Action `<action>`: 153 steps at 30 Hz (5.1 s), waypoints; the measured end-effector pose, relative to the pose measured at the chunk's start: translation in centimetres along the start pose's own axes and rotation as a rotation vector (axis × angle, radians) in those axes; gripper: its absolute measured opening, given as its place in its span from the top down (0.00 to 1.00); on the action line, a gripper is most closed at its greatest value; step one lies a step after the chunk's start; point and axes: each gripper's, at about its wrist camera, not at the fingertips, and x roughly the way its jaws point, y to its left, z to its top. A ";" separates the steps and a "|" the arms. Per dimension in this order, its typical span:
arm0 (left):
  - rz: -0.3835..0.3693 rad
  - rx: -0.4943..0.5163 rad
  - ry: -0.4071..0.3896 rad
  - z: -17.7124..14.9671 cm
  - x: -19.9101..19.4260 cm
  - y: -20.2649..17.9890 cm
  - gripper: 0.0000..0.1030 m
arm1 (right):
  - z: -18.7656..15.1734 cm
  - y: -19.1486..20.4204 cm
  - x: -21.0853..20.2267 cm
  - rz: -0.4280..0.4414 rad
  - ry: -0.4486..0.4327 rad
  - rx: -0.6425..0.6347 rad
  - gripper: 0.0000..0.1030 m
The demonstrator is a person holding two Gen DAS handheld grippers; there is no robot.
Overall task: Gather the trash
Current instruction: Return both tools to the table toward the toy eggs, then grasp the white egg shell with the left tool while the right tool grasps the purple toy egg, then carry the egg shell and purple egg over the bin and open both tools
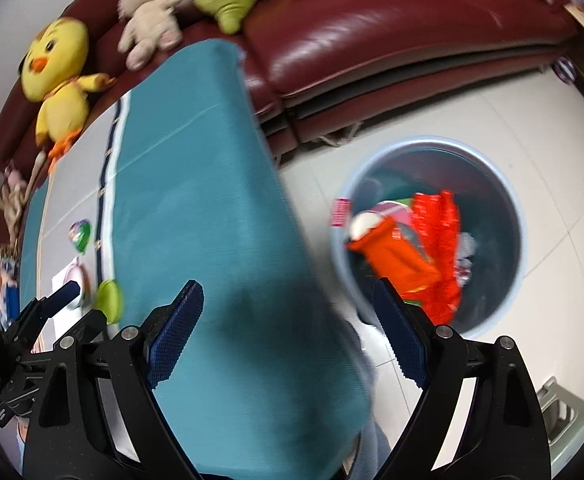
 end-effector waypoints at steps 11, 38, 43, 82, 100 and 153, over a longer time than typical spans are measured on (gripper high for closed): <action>0.125 -0.201 -0.015 -3.3 -1.4 10.4 0.14 | -0.8 10.5 2.9 0.060 0.102 -0.153 0.20; 0.125 -0.312 -0.078 -2.0 -1.6 16.6 0.54 | 2.2 20.7 9.3 0.105 0.199 -0.276 0.20; 0.137 -0.368 -0.097 -2.1 -2.9 19.7 0.54 | 3.1 25.3 11.3 0.130 0.209 -0.353 0.20; 0.035 -0.198 -0.065 0.4 -1.8 10.3 0.54 | 3.3 21.9 8.0 0.139 0.050 -0.385 0.51; -0.074 0.099 -0.005 2.5 1.2 -7.0 0.54 | -0.2 3.3 1.0 0.148 -0.070 -0.061 0.51; -0.214 0.425 0.241 4.2 15.3 -28.2 0.35 | -2.4 -23.3 -1.9 0.099 -0.149 0.380 0.51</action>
